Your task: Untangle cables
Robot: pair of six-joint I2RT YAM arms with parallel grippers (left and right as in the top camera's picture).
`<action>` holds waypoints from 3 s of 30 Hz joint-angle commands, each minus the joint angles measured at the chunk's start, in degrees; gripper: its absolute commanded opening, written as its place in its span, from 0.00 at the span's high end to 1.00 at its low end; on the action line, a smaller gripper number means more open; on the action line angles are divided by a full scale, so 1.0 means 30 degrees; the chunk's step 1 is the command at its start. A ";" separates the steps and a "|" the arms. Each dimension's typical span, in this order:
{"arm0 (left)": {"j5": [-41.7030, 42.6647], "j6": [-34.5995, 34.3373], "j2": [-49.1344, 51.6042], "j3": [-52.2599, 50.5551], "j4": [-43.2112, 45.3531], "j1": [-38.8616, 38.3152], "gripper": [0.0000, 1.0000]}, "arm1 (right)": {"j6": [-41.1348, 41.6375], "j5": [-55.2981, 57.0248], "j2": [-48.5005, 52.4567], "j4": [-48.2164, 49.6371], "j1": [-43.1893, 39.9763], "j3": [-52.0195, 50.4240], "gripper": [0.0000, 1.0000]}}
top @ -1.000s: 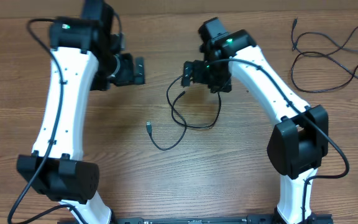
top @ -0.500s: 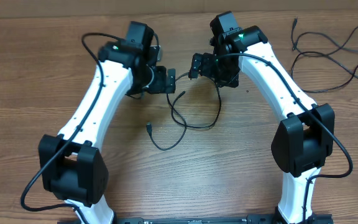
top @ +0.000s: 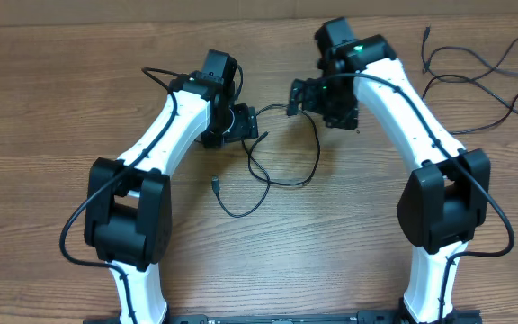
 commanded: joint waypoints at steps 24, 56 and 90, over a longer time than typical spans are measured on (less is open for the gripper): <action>-0.1996 -0.3293 0.2062 -0.0124 0.0699 -0.1064 0.69 | 0.0051 0.0022 0.0270 -0.0780 -0.1370 -0.0262 0.00; -0.3235 -0.3577 0.2084 -0.0678 0.1209 -0.1122 0.90 | 0.0058 0.0022 0.0270 -0.0787 -0.1377 -0.0277 0.00; -0.1486 -0.0707 -0.5464 0.3016 -0.1268 -0.0692 0.96 | -0.0073 -0.0430 0.0270 -0.0386 0.0335 -0.2055 0.00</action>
